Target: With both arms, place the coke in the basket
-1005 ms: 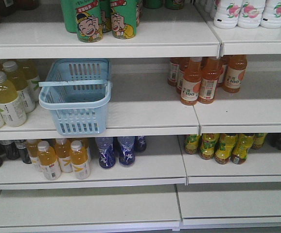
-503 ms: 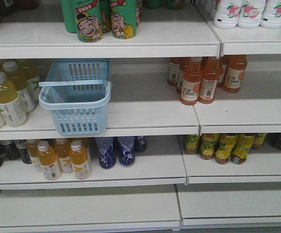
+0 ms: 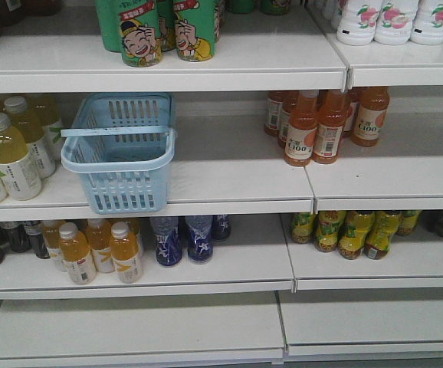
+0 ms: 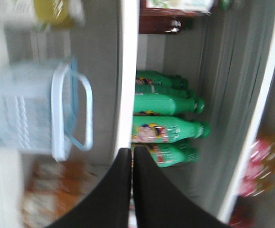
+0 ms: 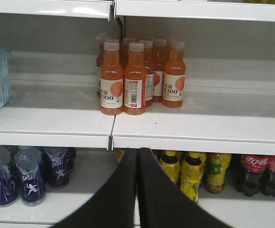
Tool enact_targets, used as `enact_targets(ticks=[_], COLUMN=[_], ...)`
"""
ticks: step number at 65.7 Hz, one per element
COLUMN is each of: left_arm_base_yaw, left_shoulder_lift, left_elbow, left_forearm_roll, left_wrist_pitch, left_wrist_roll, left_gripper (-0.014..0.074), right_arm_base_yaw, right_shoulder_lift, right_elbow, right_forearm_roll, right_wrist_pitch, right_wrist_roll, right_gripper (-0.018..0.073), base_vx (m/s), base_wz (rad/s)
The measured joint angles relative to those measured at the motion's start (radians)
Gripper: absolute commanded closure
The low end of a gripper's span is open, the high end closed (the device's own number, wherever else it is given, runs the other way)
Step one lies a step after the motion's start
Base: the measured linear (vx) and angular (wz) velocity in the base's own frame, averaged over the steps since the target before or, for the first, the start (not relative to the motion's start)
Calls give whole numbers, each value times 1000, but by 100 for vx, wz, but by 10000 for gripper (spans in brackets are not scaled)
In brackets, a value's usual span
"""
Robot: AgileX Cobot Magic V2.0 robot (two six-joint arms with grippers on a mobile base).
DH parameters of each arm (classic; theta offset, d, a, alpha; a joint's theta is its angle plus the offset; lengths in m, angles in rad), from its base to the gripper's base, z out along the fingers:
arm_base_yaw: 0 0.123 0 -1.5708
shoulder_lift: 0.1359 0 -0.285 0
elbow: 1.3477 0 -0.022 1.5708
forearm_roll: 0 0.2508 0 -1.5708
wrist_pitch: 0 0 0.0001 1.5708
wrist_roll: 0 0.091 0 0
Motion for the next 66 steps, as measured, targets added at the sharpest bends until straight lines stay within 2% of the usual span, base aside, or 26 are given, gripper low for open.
enact_targets(ticks=[6, 12, 20, 27, 37, 45, 50, 55, 60, 66], left_arm_base_yaw=[0, 0, 0, 0, 0, 0, 0, 0, 0, 0], left_shoulder_lift=[0, 0, 0, 0, 0, 11, 57, 132, 213, 323], left_elbow=[-14, -66, -181, -276, -320, -323, -326, -348, -384, -451], left_forearm_roll=[-184, -270, -290, -293, -294, -300, -315, -321, -343, -412], left_wrist_pitch=[61, 133, 158, 151, 120, 118, 129, 164, 205, 243], left_wrist_roll=[-36, -25, 43, 142, 277, 317, 326, 370, 442, 579], left_gripper=[603, 603, 603, 603, 603, 603, 603, 603, 603, 603], right_arm_base_yaw=[0, 0, 0, 0, 0, 0, 0, 0, 0, 0], right_shoulder_lift=[0, 0, 0, 0, 0, 0, 0, 0, 0, 0], right_elbow=[0, 0, 0, 0, 0, 0, 0, 0, 0, 0], right_forearm_roll=[0, 0, 0, 0, 0, 0, 0, 0, 0, 0], right_wrist_pitch=[0, 0, 0, 0, 0, 0, 0, 0, 0, 0], right_wrist_roll=[0, 0, 0, 0, 0, 0, 0, 0, 0, 0], right_gripper=[569, 569, 569, 569, 569, 569, 569, 569, 569, 569], base_vx=[0, 0, 0, 0, 0, 0, 0, 0, 0, 0], base_wz=[0, 0, 0, 0, 0, 0, 0, 0, 0, 0])
